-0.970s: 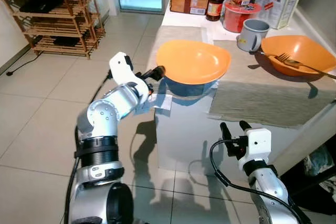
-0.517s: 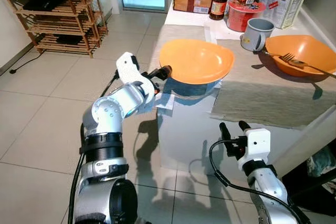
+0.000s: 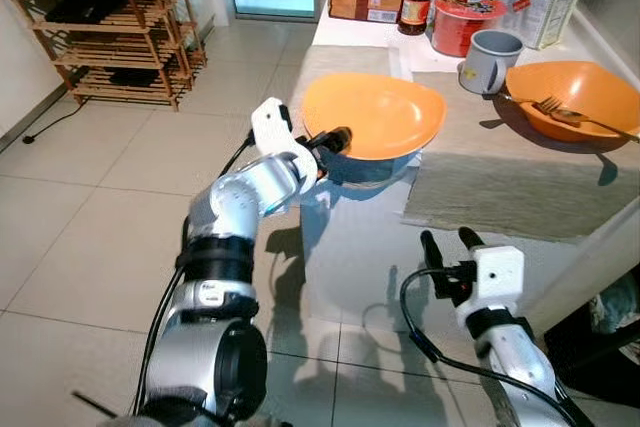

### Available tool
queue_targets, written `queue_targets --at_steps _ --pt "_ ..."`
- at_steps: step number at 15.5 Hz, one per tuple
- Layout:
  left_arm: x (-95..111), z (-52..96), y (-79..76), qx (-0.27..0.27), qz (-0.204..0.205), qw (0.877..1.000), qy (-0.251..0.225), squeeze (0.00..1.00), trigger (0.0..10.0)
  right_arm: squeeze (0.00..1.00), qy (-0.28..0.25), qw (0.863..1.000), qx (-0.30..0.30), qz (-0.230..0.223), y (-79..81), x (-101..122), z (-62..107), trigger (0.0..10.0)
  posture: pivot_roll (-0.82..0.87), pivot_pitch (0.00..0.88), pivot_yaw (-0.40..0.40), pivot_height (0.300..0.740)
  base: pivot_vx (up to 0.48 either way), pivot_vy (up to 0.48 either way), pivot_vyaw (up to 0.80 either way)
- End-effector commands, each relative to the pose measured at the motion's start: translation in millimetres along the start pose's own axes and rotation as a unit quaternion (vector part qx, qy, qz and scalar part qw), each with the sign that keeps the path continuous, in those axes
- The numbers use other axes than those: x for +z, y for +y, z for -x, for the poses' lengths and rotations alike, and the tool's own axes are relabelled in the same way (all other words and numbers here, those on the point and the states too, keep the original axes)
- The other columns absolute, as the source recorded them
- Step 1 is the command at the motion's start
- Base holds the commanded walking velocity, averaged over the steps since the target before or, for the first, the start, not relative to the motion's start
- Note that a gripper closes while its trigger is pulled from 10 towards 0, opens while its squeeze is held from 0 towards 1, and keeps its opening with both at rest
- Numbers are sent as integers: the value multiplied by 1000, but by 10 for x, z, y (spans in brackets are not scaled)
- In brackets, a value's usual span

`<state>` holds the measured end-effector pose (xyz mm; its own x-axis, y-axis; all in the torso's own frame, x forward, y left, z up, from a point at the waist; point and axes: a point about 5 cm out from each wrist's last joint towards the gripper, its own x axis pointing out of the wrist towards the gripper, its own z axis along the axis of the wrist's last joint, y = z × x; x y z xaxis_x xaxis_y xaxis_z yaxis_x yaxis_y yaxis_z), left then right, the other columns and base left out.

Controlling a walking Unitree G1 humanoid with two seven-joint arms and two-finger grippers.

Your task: Setting the table

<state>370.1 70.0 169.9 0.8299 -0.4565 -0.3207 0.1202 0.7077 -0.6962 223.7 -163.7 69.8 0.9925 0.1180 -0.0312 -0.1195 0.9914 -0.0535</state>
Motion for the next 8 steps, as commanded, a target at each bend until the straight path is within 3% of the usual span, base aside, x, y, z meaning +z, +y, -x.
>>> queue_targets --at_steps 1,5,6,7,8 --pt "56 -31 -91 -10 -18 1000 -8 0 10000 0 1 1000 -1 2 2 30 21 10000 -90 0 65 740 0 0 0" --pt "-11 -76 -143 -21 -12 1000 2 0 10000 0 10 1000 -2 3 -3 22 78 10000 -97 0 63 740 0 0 0" --pt "-42 -101 -148 -26 7 1000 -3 0 10000 0 14 1000 0 3 -2 18 91 10000 -96 0 61 740 0 0 0" --pt "-92 -117 -151 -25 3 1000 4 0 7804 0 16 1000 1 3 -6 8 93 10000 -96 0 60 740 0 0 0" --pt "-124 -137 -149 -24 1 1000 8 0 6667 0 19 1000 1 3 -12 -4 96 10000 -95 0 57 740 0 0 0"
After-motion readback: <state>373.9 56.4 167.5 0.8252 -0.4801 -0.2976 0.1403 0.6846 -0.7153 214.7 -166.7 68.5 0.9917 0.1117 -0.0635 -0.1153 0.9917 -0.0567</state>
